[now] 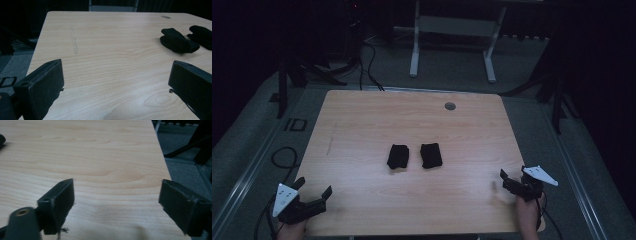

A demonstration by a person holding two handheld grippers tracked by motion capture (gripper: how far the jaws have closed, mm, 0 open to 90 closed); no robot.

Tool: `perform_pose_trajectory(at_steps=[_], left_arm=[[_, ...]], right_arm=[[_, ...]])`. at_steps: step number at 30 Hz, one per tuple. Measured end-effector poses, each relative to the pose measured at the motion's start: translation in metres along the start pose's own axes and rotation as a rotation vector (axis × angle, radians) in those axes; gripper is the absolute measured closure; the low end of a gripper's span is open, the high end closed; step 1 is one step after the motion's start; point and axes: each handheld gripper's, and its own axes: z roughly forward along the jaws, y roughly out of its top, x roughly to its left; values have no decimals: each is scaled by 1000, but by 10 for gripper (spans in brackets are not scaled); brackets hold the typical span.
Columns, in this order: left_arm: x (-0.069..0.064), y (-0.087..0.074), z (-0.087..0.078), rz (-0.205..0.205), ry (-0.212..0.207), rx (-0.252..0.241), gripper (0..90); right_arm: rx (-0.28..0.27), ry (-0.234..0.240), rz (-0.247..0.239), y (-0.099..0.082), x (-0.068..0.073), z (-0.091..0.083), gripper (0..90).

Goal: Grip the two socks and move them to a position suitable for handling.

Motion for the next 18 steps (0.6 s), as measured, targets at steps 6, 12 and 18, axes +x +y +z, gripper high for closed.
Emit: perform_pose_trajectory(at_steps=[6,12,18], left_arm=[[-6,1,4,-12,-50,22,5],[-13,3,8,33,-50,10,4],[-14,1,10,29,-50,19,4]], right_arm=[[7,14,-33,0,3,0,126],[33,97,14,1,1,-1,125],[73,166,-5,10,5,5,128]])
